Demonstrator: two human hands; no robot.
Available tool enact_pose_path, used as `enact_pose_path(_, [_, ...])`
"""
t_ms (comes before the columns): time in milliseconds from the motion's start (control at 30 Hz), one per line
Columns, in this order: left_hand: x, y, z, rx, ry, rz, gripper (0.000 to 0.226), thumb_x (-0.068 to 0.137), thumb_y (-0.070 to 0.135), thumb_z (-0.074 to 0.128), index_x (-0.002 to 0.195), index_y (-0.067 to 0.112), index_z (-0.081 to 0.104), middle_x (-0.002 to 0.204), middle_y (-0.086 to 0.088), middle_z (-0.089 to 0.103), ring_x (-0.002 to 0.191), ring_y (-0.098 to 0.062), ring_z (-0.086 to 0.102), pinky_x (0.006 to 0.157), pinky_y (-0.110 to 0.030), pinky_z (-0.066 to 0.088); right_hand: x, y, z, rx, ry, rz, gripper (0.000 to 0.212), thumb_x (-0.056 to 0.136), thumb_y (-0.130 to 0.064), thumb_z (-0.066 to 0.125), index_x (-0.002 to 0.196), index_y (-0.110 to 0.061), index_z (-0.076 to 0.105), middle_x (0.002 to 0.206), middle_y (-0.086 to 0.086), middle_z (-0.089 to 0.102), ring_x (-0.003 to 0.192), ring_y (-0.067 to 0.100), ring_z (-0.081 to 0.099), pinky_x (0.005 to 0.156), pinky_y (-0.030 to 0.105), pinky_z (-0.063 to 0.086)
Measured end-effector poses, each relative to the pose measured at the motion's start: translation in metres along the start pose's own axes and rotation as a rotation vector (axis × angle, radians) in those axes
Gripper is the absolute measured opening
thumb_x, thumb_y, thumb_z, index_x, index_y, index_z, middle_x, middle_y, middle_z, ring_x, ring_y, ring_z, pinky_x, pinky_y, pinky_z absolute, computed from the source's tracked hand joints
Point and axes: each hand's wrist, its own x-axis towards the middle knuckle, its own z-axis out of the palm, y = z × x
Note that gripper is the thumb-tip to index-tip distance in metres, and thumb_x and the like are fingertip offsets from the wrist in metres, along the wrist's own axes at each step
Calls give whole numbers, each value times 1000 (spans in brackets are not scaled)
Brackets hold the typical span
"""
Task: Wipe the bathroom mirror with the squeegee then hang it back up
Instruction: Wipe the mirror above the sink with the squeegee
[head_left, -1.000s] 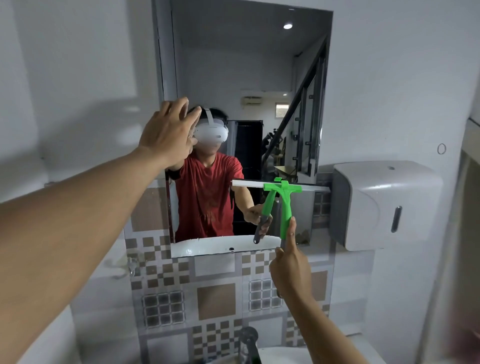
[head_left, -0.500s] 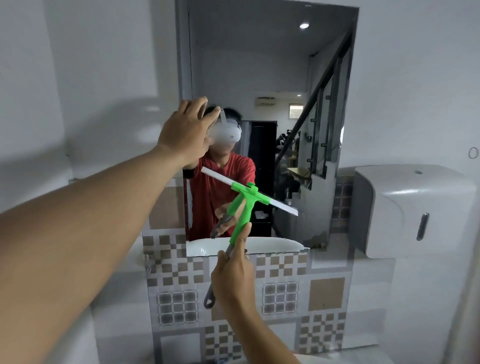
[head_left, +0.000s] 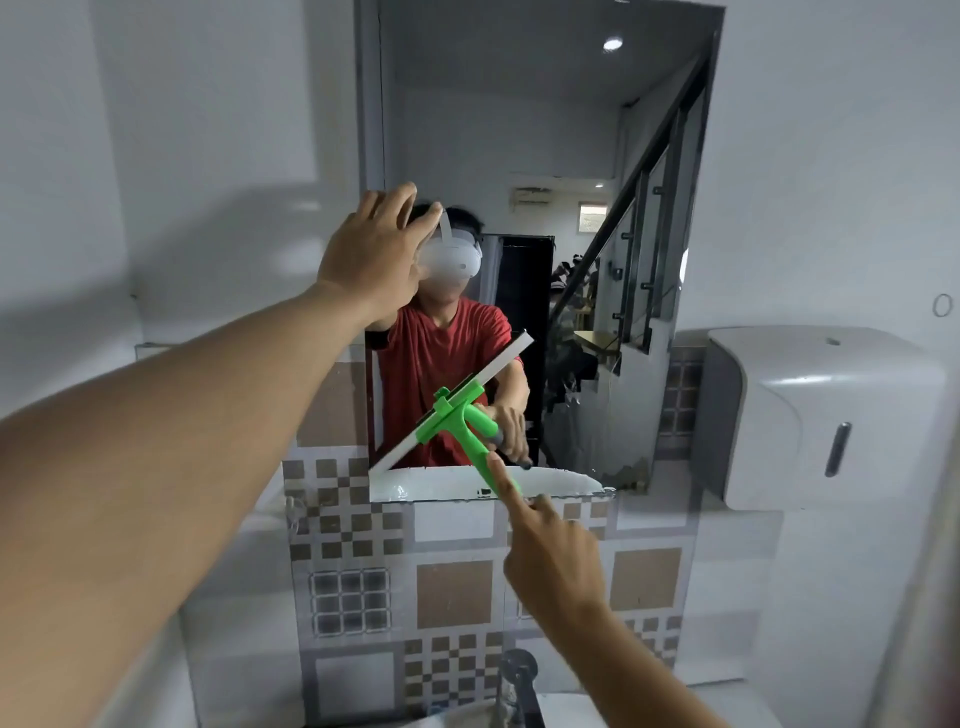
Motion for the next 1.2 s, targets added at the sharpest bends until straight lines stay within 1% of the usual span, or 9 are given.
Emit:
enact_pose_path(100, [0,1,1,-16,-6,-17,72,88,27,69,153,19,39,156,-15,35,130,-41,39,103,-54,45,3,27,-15,-104,34,-53,89,102,-9,38,148,-49,-27,107,11,59,63,17,55,49,28,39])
enact_pose_path(267, [0,4,1,-32,-32,-31,69,91,23,63,154,16,35,158,-19,33,138,-44,36,108,-57,41,6,63,-23,-186,107,-44,88,100,-9,38,149,-49,-23,101,8,59,58,18,50,50,32,48])
enact_pose_path(367, [-6,8,1,25,2,-22,73,90,31,66,153,13,34,155,-19,33,135,-42,36,107,-54,41,2,78,-22,-155,119,14,87,98,-10,38,152,-48,-18,102,8,62,58,19,51,51,32,50])
enact_pose_path(500, [-17,14,10,17,-6,30,79,86,43,71,152,16,36,156,-18,31,135,-41,35,106,-54,42,-3,87,-16,-125,127,73,93,94,-7,45,153,-47,-14,103,8,66,51,16,50,44,27,44])
enact_pose_path(600, [-20,15,16,-31,-39,33,83,85,40,74,154,18,33,161,-18,24,144,-41,27,112,-56,38,-4,87,-8,-94,125,113,95,94,-7,48,152,-49,-15,96,8,64,47,13,44,40,25,33])
enact_pose_path(733, [-21,14,17,-43,-44,32,85,84,40,75,155,17,32,162,-19,24,145,-42,25,113,-57,37,-6,91,-1,0,142,190,93,96,-10,51,155,-45,-10,92,8,60,48,15,48,40,28,39])
enact_pose_path(867, [-22,14,19,-51,-34,33,85,85,38,75,155,17,33,162,-19,24,145,-43,26,114,-58,36,-6,99,-4,33,169,222,90,98,-13,53,155,-44,-9,83,2,48,47,8,38,40,23,32])
enact_pose_path(1033, [-22,15,20,-59,-18,32,86,84,38,76,155,16,34,162,-19,25,145,-44,27,113,-58,36,-18,101,14,192,146,349,93,97,-13,54,155,-43,-12,83,5,61,55,16,54,43,27,40])
enact_pose_path(1200, [-23,16,21,-66,-4,32,85,84,37,76,154,16,34,161,-20,25,144,-45,27,113,-59,35,-38,77,38,371,79,445,90,101,-15,52,153,-39,-17,79,5,59,52,11,46,45,23,33])
